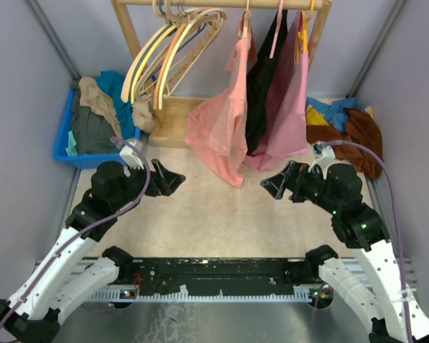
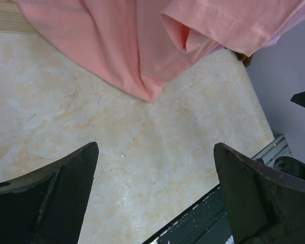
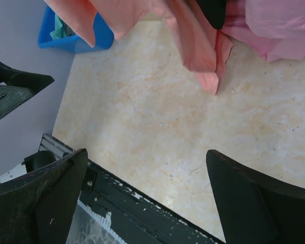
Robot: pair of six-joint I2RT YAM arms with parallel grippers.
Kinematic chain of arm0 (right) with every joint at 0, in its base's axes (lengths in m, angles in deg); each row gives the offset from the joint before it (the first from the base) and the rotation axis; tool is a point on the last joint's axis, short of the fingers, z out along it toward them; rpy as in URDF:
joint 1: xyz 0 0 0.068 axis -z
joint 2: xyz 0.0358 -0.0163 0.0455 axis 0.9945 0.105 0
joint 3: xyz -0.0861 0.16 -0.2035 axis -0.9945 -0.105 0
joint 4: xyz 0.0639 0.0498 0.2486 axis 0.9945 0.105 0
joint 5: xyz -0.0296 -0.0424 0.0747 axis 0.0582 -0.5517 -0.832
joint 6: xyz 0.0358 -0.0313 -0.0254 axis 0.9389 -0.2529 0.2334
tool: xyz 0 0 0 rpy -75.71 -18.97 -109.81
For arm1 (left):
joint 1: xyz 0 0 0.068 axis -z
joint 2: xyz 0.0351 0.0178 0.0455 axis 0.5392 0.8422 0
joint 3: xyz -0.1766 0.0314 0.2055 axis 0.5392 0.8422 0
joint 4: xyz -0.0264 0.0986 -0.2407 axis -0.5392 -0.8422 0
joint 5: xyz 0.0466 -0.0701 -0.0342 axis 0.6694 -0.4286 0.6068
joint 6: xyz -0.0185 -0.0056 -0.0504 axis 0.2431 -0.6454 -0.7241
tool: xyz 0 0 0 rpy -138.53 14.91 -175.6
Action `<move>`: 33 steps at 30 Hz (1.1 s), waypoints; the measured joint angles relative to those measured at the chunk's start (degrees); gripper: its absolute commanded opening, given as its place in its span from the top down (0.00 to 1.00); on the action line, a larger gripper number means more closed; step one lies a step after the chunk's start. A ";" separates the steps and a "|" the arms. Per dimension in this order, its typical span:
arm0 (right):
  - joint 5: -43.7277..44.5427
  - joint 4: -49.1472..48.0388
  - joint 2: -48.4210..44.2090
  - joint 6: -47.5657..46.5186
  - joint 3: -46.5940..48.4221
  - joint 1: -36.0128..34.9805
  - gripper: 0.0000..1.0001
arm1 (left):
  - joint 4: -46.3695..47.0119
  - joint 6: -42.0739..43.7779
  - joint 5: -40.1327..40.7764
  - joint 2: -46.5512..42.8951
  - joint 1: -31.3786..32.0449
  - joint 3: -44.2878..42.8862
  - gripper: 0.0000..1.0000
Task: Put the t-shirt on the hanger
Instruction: Move the clothesline to the center of the board.
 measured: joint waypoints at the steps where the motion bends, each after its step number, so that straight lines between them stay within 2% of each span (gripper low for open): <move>1: 0.04 0.00 0.00 0.02 -0.02 0.00 0.01 | 0.00 0.02 0.02 -0.17 0.00 0.00 0.00; 12: 0.48 -0.50 0.00 1.29 -1.51 0.00 0.01 | 0.02 0.02 0.09 -0.59 0.00 0.04 0.00; 19: 7.52 -1.09 0.92 4.22 -7.02 0.00 0.03 | -0.02 -0.09 2.12 -0.68 0.00 0.83 0.00; 21: 10.19 -1.88 2.75 5.81 -9.05 0.00 0.09 | -0.04 -0.20 3.19 -1.01 0.00 1.14 0.00; 23: 12.85 -3.41 5.11 7.17 -10.69 0.00 0.26 | -0.04 -0.20 4.07 -1.36 0.00 1.36 0.00; 25: 15.54 -5.29 7.91 8.48 -11.80 0.00 0.34 | 0.00 -0.20 4.96 -1.70 0.00 1.55 0.00; 33: 25.29 -15.61 19.41 13.00 -12.85 0.48 0.39 | 1.68 0.07 9.07 -1.31 0.00 3.96 0.00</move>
